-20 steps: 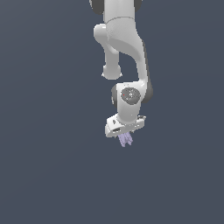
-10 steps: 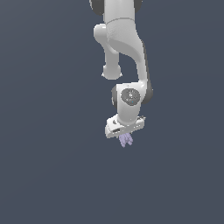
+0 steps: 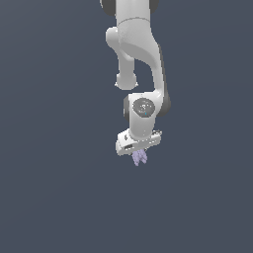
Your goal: Pick up the object and move it to a goal position.
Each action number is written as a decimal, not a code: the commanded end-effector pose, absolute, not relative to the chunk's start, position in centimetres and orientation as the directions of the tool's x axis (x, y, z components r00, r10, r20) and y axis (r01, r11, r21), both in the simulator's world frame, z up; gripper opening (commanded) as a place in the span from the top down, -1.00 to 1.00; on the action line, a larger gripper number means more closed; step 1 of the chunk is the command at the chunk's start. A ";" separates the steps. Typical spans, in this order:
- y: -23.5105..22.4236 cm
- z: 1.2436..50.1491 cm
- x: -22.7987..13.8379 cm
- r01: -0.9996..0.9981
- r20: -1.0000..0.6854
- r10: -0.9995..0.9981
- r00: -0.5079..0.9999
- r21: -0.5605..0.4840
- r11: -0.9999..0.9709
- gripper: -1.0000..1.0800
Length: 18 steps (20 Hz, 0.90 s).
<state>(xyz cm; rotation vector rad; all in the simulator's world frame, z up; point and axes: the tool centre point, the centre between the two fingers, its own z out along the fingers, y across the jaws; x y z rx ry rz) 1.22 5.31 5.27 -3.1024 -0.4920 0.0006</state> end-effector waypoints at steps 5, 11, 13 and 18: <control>0.9 7.6 1.6 0.308 0.001 0.308 0.951 0.000 -0.951 1.00; -5.7 11.0 2.1 0.308 0.001 0.308 0.951 0.000 -0.951 1.00; -7.9 12.2 2.3 0.308 0.001 0.308 0.951 0.000 -0.951 1.00; -12.7 14.7 2.9 0.308 0.001 0.308 0.951 0.000 -0.951 1.00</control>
